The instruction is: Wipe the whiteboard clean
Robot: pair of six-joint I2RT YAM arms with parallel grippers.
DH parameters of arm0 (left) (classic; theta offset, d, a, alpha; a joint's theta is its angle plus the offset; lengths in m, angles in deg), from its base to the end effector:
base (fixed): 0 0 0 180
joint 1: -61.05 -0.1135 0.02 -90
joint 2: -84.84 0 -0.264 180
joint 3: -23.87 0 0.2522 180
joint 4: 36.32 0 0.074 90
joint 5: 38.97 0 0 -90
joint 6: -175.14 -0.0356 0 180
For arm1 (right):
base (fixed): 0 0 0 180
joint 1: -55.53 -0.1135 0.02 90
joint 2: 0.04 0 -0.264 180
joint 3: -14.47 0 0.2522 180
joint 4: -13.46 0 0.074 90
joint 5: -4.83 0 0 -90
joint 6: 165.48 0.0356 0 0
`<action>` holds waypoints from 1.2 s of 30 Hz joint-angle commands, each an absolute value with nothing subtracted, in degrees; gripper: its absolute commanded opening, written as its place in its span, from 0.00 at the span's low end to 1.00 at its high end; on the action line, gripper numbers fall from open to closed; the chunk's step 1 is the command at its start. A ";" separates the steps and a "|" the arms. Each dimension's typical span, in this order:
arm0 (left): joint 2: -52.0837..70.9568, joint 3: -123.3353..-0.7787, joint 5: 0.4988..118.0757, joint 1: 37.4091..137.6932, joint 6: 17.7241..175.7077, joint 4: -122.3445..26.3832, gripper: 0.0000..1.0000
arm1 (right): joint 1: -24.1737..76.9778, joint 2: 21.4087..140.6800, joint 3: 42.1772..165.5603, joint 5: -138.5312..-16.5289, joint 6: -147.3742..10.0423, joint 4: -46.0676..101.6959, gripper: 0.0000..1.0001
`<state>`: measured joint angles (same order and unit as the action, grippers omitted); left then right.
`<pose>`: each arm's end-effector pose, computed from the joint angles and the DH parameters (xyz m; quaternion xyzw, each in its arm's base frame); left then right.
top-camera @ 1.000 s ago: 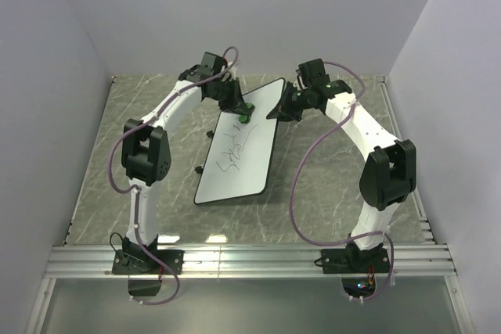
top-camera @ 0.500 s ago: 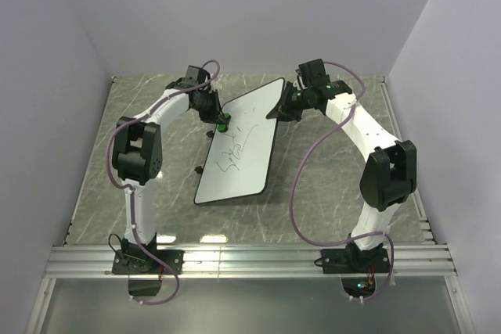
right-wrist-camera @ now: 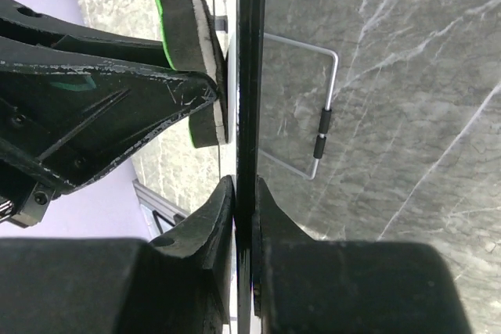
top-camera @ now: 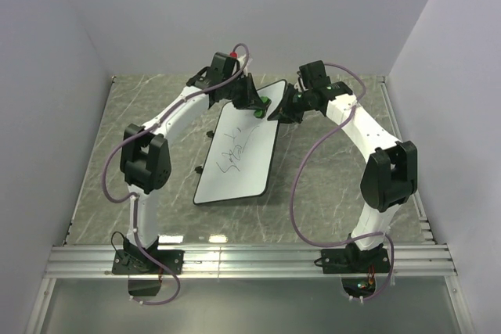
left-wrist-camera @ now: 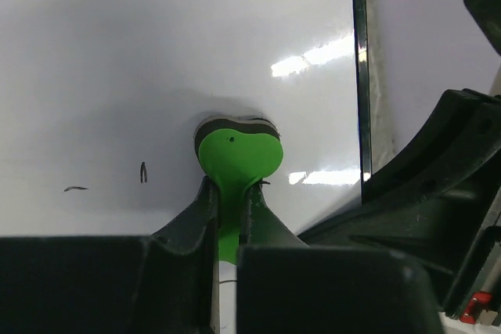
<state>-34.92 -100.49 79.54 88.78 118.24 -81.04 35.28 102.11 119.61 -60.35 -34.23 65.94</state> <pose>0.4196 -0.2398 0.2951 0.0625 0.8827 -0.3995 0.2394 0.3668 0.1512 0.3039 0.0938 0.9145 0.3461 0.1875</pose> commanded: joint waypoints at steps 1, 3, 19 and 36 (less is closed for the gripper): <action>-35.22 -91.51 88.37 92.17 123.54 -79.37 0.00 | 33.20 100.60 119.20 -66.27 -44.19 66.86 0.00; -35.65 -89.91 87.51 91.90 123.37 -78.82 0.00 | 33.12 100.16 118.68 -66.28 -44.10 66.77 0.00; -46.82 -92.64 84.42 81.88 116.25 -87.80 0.00 | 33.03 96.64 113.22 -65.40 -43.84 64.92 0.00; -23.80 -79.98 89.61 96.12 124.24 -82.70 0.00 | 33.12 98.31 111.90 -64.51 -42.43 63.43 0.00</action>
